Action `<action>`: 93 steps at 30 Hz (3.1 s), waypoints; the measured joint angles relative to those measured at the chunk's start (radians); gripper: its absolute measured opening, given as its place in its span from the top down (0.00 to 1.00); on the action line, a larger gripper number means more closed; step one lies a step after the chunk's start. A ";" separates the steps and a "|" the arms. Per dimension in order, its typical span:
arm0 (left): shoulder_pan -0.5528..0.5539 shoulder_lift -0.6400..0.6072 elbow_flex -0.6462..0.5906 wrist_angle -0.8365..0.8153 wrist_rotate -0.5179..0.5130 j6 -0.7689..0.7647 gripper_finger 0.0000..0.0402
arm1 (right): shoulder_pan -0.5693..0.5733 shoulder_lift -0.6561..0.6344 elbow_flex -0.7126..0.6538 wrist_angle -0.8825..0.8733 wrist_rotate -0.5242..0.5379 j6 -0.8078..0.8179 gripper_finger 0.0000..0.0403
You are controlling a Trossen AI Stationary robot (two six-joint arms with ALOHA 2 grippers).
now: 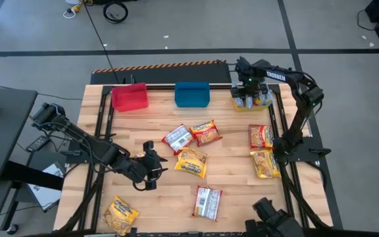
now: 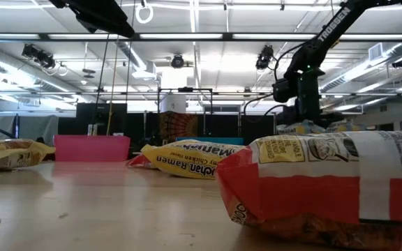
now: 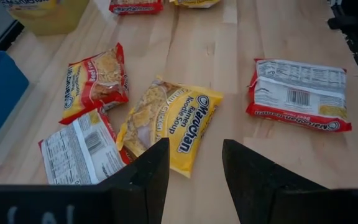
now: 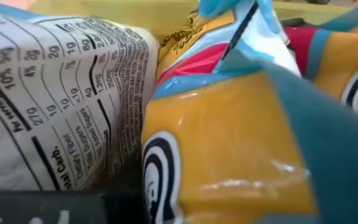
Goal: Sort Maruchan noodles
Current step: Put the blue noodle pack into the yellow bin
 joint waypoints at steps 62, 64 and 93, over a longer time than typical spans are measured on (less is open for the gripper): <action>0.025 0.001 0.001 0.088 0.005 0.071 0.62 | -0.048 -0.139 -0.002 -0.023 -0.065 -0.073 0.69; 0.025 0.001 0.001 0.088 0.015 0.071 0.62 | -0.049 -0.098 -0.008 -0.049 -0.065 -0.077 0.69; 0.050 0.017 0.000 0.148 -0.009 0.123 0.62 | 0.008 -0.212 -0.012 0.023 0.176 -0.197 0.33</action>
